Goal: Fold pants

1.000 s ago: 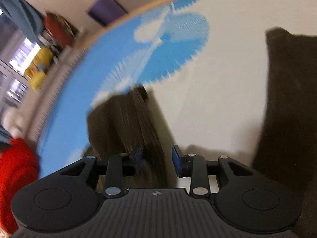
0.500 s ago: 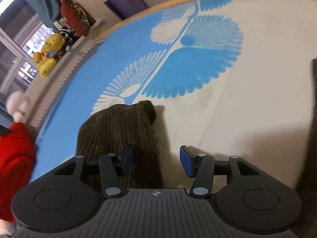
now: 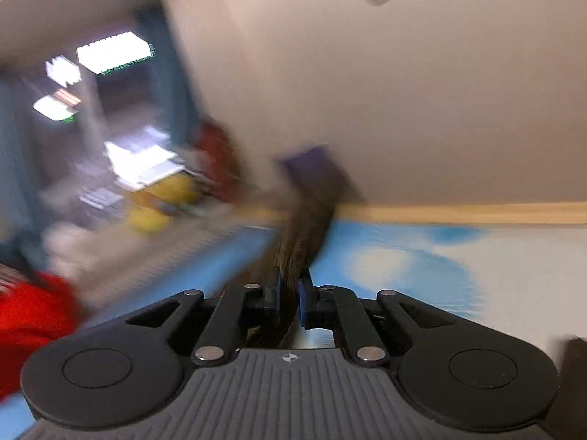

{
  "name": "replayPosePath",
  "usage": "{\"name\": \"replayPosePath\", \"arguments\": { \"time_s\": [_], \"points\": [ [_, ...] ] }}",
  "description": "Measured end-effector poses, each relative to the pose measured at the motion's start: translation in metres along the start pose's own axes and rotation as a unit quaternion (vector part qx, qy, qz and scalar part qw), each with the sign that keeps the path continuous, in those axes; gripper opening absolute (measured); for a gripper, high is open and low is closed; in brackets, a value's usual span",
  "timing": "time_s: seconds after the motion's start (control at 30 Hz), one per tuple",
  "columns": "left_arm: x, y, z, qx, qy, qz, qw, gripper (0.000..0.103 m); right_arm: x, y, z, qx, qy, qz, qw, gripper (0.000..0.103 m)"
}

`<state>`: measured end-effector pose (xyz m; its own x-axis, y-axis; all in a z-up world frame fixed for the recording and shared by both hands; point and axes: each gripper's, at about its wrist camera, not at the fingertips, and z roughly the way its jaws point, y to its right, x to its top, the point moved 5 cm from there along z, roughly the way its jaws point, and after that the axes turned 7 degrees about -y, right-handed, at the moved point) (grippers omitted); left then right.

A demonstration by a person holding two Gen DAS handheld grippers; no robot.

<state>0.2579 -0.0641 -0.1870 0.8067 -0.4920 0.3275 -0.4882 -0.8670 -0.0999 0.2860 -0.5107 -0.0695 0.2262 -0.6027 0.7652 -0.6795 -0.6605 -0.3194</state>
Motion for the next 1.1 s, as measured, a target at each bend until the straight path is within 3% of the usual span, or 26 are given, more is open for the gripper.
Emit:
{"name": "replayPosePath", "arguments": {
  "time_s": [0.07,0.1,0.13,0.23,0.33,0.47,0.5,0.57,0.6,0.63,0.8,0.9,1.0,1.1],
  "points": [
    [-0.002,0.0,0.0,0.001,-0.002,0.002,1.0,0.016,-0.033,0.044,0.035,-0.067,-0.134,0.07,0.986,0.009],
    [-0.003,0.0,-0.001,0.001,-0.002,0.004,1.0,0.017,-0.047,0.066,0.044,-0.08,-0.178,0.116,0.974,0.009],
    [-0.004,0.0,-0.002,0.0,-0.001,0.007,1.0,0.017,-0.052,0.078,0.048,-0.084,-0.194,0.134,0.968,0.009],
    [-0.007,0.001,-0.006,-0.003,0.001,0.013,0.9999,0.017,-0.043,0.082,0.041,-0.072,-0.181,0.12,0.973,0.015],
    [-0.008,0.001,-0.009,-0.007,0.005,0.014,0.9999,0.017,-0.039,0.077,0.038,-0.06,-0.179,0.087,0.978,0.011],
    [-0.007,-0.006,-0.019,-0.023,0.012,-0.016,0.9995,0.022,-0.043,0.09,0.042,-0.102,-0.211,0.074,0.969,0.015],
    [-0.007,-0.01,-0.024,-0.028,0.017,-0.023,0.9992,0.024,-0.04,0.089,0.034,-0.116,-0.197,0.062,0.971,0.023],
    [-0.007,-0.015,-0.034,-0.035,0.028,-0.034,0.9984,0.042,-0.026,0.08,0.015,-0.143,-0.156,0.016,0.977,0.029],
    [-0.007,-0.018,-0.041,-0.032,0.036,-0.039,0.9981,0.05,-0.019,0.074,0.005,-0.139,-0.138,-0.002,0.981,0.038],
    [-0.008,-0.021,-0.046,-0.027,0.043,-0.042,0.9978,0.05,-0.012,0.068,-0.007,-0.124,-0.122,-0.015,0.985,0.045],
    [-0.017,-0.042,-0.067,-0.009,0.055,-0.066,0.9962,0.05,-0.008,0.028,-0.068,-0.008,-0.102,-0.088,0.991,0.048],
    [-0.026,-0.057,-0.073,0.007,0.054,-0.085,0.9949,0.05,-0.026,-0.002,-0.109,0.06,-0.102,-0.166,0.979,0.05],
    [-0.037,-0.07,-0.086,0.015,0.06,-0.115,0.9915,0.05,-0.048,-0.027,-0.154,0.125,-0.102,-0.241,0.957,0.054],
    [-0.058,-0.085,-0.118,0.02,0.077,-0.142,0.9867,0.045,-0.066,-0.04,-0.185,0.153,-0.103,-0.294,0.938,0.057]
  ]
}}
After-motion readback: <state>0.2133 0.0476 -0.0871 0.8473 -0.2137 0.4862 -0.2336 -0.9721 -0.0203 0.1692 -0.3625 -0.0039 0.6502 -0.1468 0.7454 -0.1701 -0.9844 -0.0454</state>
